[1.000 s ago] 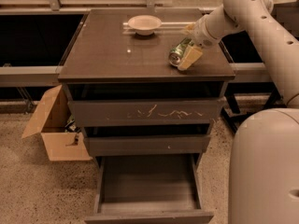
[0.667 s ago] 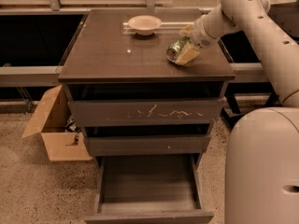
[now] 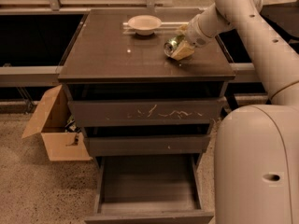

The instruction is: Place green can into bottom drawer

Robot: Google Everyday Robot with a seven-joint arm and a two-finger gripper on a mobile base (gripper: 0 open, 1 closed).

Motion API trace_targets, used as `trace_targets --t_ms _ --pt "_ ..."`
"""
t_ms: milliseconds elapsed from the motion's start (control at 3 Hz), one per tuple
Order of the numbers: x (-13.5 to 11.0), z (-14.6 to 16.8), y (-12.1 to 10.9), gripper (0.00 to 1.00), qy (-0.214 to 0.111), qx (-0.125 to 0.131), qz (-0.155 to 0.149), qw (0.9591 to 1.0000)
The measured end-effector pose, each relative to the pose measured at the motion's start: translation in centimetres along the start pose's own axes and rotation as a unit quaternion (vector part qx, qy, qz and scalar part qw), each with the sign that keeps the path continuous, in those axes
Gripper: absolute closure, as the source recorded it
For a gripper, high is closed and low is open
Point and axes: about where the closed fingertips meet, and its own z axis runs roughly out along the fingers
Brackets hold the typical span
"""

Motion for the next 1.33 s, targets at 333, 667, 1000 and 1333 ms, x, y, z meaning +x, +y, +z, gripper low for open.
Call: trace_targets --t_ms 333,667,1000,1333 --pt "-0.9 0.0 -0.1 1.0 -0.003 -0.004 -0.008 1.0" --pt "-1.8 -0.6 -0.3 1.0 -0.016 -0.001 -0.011 0.9998" --pt "-3.1 -2.2 -0.7 1.0 -0.035 0.011 -0.016 0.9992" --pt "-3.8 -3.2 -1.0 1.0 -0.046 0.017 -0.016 0.9987"
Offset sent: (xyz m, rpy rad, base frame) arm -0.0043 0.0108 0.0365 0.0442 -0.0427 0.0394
